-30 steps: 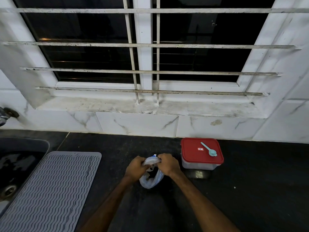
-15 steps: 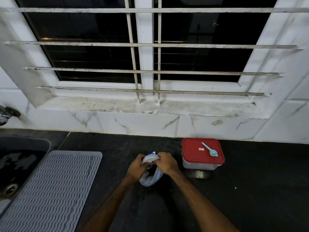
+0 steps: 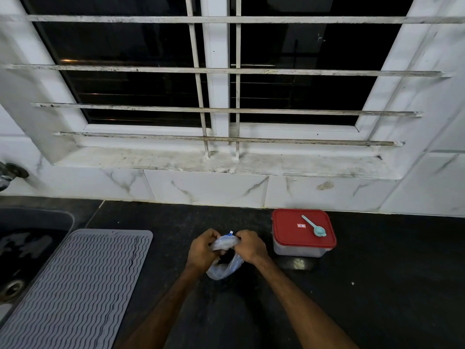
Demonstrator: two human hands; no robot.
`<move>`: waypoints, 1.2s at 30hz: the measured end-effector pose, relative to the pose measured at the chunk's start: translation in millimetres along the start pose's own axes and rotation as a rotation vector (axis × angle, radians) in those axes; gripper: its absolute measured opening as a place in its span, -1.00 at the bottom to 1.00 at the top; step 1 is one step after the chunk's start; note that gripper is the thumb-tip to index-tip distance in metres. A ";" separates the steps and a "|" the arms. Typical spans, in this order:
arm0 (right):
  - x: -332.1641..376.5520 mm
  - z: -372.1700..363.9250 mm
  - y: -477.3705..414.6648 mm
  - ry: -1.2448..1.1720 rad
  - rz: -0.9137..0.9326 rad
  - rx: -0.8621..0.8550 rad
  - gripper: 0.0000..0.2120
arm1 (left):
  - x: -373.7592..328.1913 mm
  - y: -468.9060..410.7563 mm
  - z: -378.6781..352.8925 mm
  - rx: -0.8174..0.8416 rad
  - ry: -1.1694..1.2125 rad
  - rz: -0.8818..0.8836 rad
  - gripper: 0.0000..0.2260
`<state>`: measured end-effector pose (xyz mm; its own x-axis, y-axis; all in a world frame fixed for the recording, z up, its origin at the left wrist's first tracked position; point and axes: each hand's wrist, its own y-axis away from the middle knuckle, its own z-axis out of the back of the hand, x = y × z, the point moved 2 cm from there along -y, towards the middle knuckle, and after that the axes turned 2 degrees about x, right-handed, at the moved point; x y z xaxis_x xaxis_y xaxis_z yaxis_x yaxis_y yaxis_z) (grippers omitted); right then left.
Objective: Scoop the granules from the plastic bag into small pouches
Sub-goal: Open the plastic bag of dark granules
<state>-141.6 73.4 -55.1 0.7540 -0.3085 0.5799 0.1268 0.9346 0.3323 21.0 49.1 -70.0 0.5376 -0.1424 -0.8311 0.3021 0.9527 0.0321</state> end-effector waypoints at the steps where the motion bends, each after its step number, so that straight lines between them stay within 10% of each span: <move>1: 0.7 0.2 0.9 -0.006 -0.004 -0.011 -0.80 | -0.1 -1.4 1.9 0.031 -0.023 -0.020 -0.77; 36: -5.4 1.4 -0.5 -0.119 -0.033 -0.047 -0.91 | 2.6 2.0 -4.2 0.219 -0.015 0.102 -0.53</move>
<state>-146.6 74.4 -57.3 0.6678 -0.3553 0.6541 0.1821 0.9300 0.3192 19.7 51.8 -74.5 0.5850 -0.0540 -0.8092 0.4081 0.8819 0.2361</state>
